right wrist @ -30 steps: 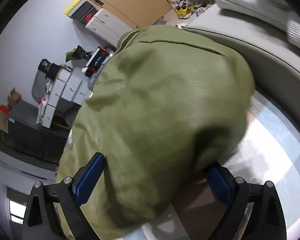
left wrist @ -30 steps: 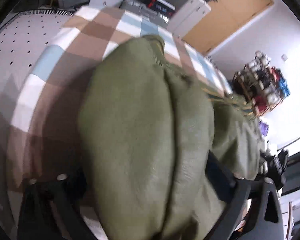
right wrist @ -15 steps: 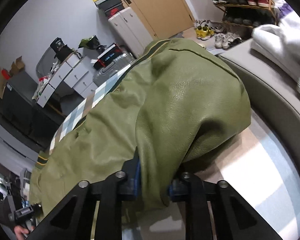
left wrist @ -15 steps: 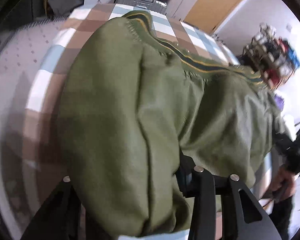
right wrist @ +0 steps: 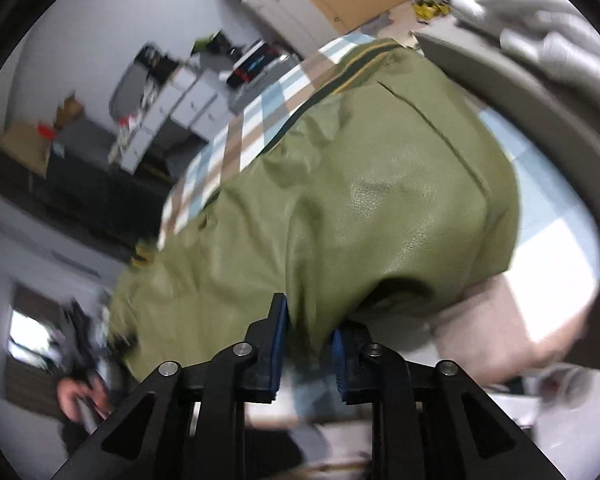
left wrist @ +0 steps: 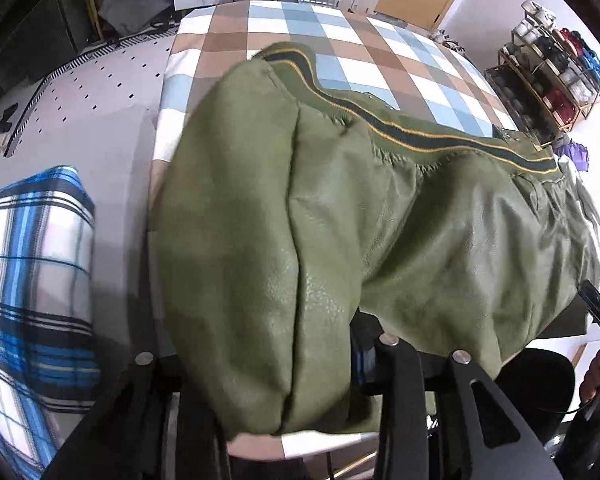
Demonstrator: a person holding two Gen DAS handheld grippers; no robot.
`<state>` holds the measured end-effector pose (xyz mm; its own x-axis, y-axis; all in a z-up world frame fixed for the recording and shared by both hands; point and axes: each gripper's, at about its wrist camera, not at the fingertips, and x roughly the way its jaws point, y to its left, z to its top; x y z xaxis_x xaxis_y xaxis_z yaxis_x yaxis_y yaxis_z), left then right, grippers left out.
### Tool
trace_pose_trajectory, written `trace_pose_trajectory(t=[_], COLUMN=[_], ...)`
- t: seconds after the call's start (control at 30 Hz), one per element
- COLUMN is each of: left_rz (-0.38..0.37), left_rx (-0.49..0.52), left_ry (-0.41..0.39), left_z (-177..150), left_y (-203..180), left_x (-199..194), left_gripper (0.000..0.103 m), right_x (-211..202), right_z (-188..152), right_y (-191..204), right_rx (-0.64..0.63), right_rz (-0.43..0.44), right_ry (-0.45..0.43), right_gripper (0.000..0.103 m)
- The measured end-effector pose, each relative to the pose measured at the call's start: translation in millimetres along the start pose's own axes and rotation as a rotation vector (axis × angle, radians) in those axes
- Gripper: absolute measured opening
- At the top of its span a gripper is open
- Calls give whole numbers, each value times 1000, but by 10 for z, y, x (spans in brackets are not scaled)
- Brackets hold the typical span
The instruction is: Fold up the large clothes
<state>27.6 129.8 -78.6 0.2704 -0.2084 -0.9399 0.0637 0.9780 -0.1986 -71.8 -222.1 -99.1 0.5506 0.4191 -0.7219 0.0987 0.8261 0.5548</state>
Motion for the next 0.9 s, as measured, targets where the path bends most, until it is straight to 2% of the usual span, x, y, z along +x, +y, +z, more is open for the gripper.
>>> trace_pose_trajectory(t=[0.03, 0.1, 0.17, 0.2, 0.23, 0.27, 0.3, 0.33, 0.4, 0.47, 0.53, 0.57, 0.6, 0.63, 0.67, 0.7, 0.73, 0.77, 0.8, 0.9], left_rz=[21, 25, 3, -6, -8, 5, 32, 48, 63, 54, 24, 22, 17, 13, 3, -7, -21, -31, -43, -63], left_rx=[-12, -16, -21, -18, -15, -7, -1, 0, 16, 20, 31, 39, 51, 53, 48, 44, 40, 38, 38, 56], left_ry=[-3, -21, -47, -64, -77, -87, -92, -97, -87, -94, -136, -142, -139, -137, -139, -143, -145, -146, -145, -140], left_z=[23, 75, 99, 142, 179, 228, 279, 292, 337, 360, 375, 381, 393, 394, 396, 410, 429, 445, 461, 483], left_y=[28, -13, -18, -27, -47, -59, -64, -59, -24, 17, 50, 44, 53, 53, 65, 79, 98, 103, 116, 128], left_x=[-36, -54, -93, -100, -83, -51, 6, 38, 119, 138, 101, 83, 83, 66, 40, 10, -24, -38, -65, -74], left_gripper=[42, 42, 42, 45, 54, 59, 64, 65, 65, 65, 63, 57, 44, 39, 35, 29, 25, 24, 23, 23], right_x=[-96, -292, -467, -552, -609, -646, -617, -539, -282, 3, 324, 442, 550, 609, 657, 694, 694, 648, 564, 304], right_z=[-12, 37, 158, 184, 323, 369, 488, 665, 953, 1183, 1372, 1413, 1443, 1426, 1412, 1416, 1397, 1392, 1411, 1521], right_y=[61, 137, 149, 143, 145, 130, 151, 126, 49, -109, -313, -414, -511, -544, -565, -551, -492, -405, -312, -197], right_rx=[-65, -166, -220, -234, -259, -280, -312, -348, -363, -341, -286, -257, -237, -228, -229, -241, -260, -291, -324, -303], right_rz=[-17, -72, -82, -107, -151, -172, -202, -252, -334, -346, -344, -314, -266, -245, -229, -207, -205, -214, -241, -164], right_ry=[-13, -60, -138, -181, -226, -247, -267, -271, -231, -159, -63, -14, 35, 54, 66, 72, 64, 40, -5, -99], right_gripper=[26, 32, 50, 65, 70, 70, 76, 85, 85, 85, 83, 80, 66, 56, 51, 41, 29, 23, 5, 5])
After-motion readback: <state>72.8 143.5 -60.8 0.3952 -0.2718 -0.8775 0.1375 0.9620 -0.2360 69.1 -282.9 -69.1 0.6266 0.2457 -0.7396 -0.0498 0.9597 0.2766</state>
